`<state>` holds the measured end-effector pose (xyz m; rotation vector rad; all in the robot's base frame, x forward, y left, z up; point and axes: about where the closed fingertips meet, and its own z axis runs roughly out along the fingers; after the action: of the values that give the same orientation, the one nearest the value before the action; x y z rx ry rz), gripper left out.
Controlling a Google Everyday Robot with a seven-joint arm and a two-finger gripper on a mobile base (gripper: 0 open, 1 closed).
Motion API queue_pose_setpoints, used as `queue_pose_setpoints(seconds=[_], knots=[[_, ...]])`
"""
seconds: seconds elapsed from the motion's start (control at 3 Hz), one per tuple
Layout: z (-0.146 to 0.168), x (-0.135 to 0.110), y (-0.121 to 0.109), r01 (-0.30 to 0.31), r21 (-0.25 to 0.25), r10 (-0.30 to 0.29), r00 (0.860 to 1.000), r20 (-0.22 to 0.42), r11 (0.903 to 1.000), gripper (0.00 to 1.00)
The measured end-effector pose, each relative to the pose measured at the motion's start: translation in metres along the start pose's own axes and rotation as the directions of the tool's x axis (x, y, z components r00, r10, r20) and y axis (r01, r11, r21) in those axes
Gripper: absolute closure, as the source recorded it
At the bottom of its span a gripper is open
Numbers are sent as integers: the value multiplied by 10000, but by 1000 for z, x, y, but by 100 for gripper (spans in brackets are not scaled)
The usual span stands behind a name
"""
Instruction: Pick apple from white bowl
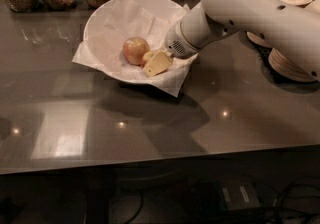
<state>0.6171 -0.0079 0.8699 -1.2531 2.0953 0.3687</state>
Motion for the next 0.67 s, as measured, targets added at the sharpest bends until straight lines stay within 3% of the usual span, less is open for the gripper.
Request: queue_pose_setpoints(seconds=[0.67], knots=[[17,5,-2,-26,-233,23,9999,-131,9997,35]])
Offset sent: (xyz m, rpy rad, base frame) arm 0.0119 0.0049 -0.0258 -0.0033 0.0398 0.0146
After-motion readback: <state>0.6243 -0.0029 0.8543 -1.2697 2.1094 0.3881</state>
